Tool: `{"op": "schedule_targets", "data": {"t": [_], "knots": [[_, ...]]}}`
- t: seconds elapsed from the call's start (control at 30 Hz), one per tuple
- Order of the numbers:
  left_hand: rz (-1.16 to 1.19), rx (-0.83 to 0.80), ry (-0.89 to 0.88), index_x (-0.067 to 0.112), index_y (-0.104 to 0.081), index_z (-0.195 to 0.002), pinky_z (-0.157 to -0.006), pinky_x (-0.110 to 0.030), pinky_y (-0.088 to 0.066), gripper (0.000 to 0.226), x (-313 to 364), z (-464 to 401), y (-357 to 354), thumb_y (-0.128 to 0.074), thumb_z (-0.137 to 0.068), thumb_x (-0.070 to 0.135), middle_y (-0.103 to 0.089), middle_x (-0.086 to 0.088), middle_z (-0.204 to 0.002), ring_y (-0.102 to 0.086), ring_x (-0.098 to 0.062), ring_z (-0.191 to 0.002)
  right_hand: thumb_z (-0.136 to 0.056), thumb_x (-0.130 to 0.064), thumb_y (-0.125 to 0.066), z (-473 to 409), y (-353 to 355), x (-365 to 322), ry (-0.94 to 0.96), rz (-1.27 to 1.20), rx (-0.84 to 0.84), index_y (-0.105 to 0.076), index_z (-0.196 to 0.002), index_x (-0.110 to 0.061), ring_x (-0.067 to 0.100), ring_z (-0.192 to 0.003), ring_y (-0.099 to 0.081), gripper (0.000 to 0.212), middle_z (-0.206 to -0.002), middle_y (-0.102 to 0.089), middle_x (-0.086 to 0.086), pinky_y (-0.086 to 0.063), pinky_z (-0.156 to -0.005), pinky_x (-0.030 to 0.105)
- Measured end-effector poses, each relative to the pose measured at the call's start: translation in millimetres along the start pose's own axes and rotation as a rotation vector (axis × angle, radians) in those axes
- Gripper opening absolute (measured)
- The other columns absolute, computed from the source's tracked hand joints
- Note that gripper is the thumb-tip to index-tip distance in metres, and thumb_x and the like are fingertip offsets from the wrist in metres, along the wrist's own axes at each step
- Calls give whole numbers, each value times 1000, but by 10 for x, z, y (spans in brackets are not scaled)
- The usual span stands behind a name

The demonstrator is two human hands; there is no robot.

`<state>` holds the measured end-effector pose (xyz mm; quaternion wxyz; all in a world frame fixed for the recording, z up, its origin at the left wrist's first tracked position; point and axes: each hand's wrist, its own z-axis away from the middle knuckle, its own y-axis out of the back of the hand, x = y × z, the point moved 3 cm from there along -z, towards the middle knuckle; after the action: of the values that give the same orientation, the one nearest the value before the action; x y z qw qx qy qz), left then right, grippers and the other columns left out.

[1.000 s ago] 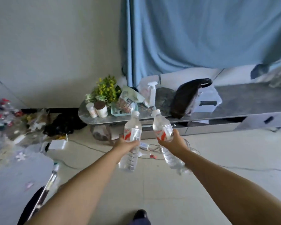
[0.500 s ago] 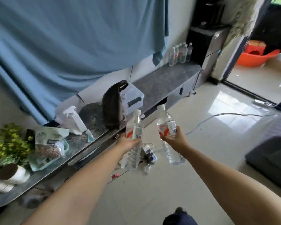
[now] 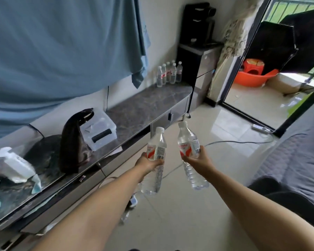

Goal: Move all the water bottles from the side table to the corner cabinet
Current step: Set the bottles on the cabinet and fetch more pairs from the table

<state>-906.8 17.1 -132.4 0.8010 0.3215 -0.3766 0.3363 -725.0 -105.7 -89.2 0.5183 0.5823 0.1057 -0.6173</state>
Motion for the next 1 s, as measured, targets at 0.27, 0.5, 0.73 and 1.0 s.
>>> {"op": "schedule_targets", "data": {"t": [0.27, 0.5, 0.73, 1.0], "knots": [[-34, -89, -60, 10, -56, -121, -87, -47, -57, 68, 864, -840, -848, -82, -62, 31, -69, -15, -108, -69, -32, -93, -75, -42, -80, -1083, 720, 46, -2, -34, 45, -46, -108, -21, 18, -85, -62, 51, -94, -62, -3, -47, -72, 31], [11, -85, -86, 5, -55, -125, -84, -37, -55, 58, 1622, -2083, -1138, -81, -74, 17, -67, -18, -115, -66, -30, -95, -75, -34, -80, -2349, 1132, -143, 2, -36, 16, -45, -109, -23, 11, -83, -60, 51, -96, -60, -5, -48, -64, 23], [8, -97, -93, 2, -62, -116, -63, -28, -53, 44, 2534, -3075, -1309, -78, -76, 9, -68, -5, -84, -63, -20, -70, -75, -37, -79, -3496, 1544, -452, -43, -10, 41, -44, -108, -23, 20, -91, -62, 50, -100, -62, -2, -52, -82, 36], [-3, -42, -88, 9, -59, -116, -70, -27, -53, 45, 3273, -4122, -1586, -79, -75, 11, -69, -8, -99, -65, -18, -81, -76, -33, -80, -4896, 1906, -686, -28, -39, -2, -46, -112, -20, 20, -92, -63, 51, -104, -64, 2, -54, -85, 37]]}}
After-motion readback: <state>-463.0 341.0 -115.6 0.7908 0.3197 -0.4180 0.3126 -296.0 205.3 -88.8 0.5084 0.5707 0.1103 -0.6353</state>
